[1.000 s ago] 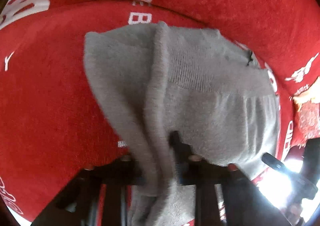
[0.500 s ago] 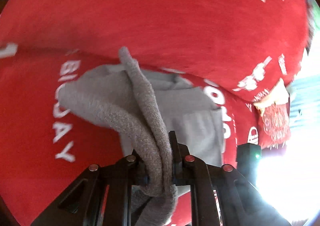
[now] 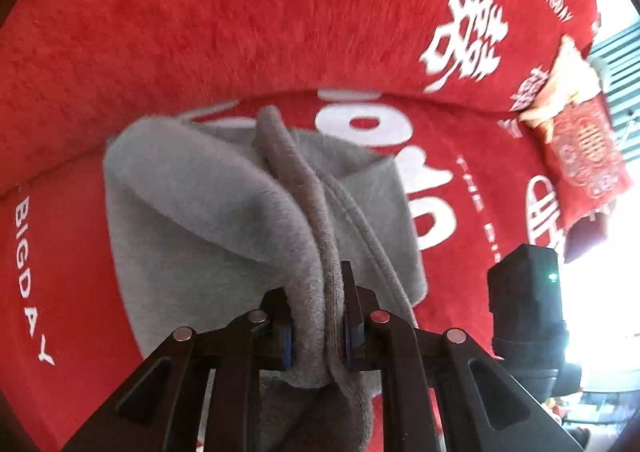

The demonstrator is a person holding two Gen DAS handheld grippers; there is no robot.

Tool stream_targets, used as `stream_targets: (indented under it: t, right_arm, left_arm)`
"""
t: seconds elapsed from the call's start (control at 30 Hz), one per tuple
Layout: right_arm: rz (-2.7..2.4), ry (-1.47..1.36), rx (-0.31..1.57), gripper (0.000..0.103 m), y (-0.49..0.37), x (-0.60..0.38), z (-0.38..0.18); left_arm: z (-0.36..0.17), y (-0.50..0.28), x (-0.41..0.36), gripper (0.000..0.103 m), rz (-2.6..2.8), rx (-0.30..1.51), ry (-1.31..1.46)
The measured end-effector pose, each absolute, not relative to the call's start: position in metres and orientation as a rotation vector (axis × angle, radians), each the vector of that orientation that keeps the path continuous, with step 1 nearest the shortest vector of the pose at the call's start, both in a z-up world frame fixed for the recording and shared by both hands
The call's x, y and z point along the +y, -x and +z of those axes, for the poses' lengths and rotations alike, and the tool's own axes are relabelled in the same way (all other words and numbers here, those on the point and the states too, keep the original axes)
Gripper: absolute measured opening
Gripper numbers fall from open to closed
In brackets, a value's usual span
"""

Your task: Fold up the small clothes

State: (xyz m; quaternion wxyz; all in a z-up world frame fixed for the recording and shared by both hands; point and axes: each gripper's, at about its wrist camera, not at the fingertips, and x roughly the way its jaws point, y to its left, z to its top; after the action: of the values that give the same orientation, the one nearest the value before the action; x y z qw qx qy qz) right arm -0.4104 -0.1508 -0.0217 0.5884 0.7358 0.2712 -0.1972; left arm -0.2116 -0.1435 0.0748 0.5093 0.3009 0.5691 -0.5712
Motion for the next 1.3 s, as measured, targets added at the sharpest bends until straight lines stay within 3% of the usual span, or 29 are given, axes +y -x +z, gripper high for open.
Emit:
stream_targets:
  t: [0.03,0.1,0.17,0.2,0.23,0.4,0.6,0.77,0.87,0.9,0.93,0.97,1.03,1.17,1.3]
  right_arm:
    - [-0.452,-1.738,0.62,0.014,0.414,-0.15,-0.027]
    - [-0.437,-1.772,0.592,0.014,0.417,-0.15,-0.033]
    - [-0.42,-1.812,0.554,0.014,0.419,-0.15,-0.039]
    - [-0.413,-1.825,0.539,0.017,0.419,-0.15,-0.041]
    - [-0.407,-1.841,0.521,0.024,0.42,-0.151,-0.043]
    - [-0.398,-1.925,0.42,0.034,0.429,-0.157,-0.05]
    - [-0.318,-2.051,0.174,0.066,0.434,-0.161,-0.065]
    - [-0.262,-2.007,0.275,0.069,0.42,-0.182,-0.058]
    - [-0.261,-1.903,0.459,0.067,0.397,-0.195,-0.042]
    - [-0.282,-1.823,0.556,0.056,0.385,-0.201,-0.034]
    - [-0.312,-1.758,0.638,0.022,0.376,-0.204,-0.029]
    - [-0.347,-1.687,0.723,0.014,0.366,-0.206,-0.023]
    - [-0.384,-1.531,0.766,0.014,0.354,-0.21,0.001]
    - [-0.397,-1.388,0.631,0.013,0.367,-0.215,0.051]
    - [-0.478,-1.379,0.644,0.013,0.397,-0.213,0.048]
  left_arm:
    - [0.072,0.215,-0.142,0.018,-1.362,1.36,-0.743]
    - [0.073,0.222,-0.139,0.03,-1.348,1.328,-0.782]
    - [0.082,0.23,-0.139,0.064,-1.386,1.305,-0.769]
    - [0.092,0.233,-0.137,0.067,-1.413,1.27,-0.753]
    - [0.101,0.236,-0.136,0.068,-1.437,1.24,-0.745]
    - [0.13,0.224,-0.127,0.068,-1.432,1.184,-0.709]
    - [0.114,0.145,-0.098,0.068,-1.131,1.189,-0.672]
    - [0.078,0.099,-0.072,0.068,-0.94,1.265,-0.69]
    - [0.06,0.09,-0.065,0.068,-0.875,1.278,-0.722]
    - [0.056,0.089,-0.063,0.068,-0.866,1.285,-0.722]
    - [0.053,0.09,-0.062,0.068,-0.861,1.291,-0.72]
    - [0.051,0.091,-0.061,0.068,-0.857,1.291,-0.719]
    - [0.051,0.095,-0.061,0.068,-0.861,1.287,-0.722]
    - [0.065,0.103,-0.063,0.068,-0.931,1.265,-0.703]
    - [0.068,0.123,-0.071,0.068,-0.993,1.222,-0.752]
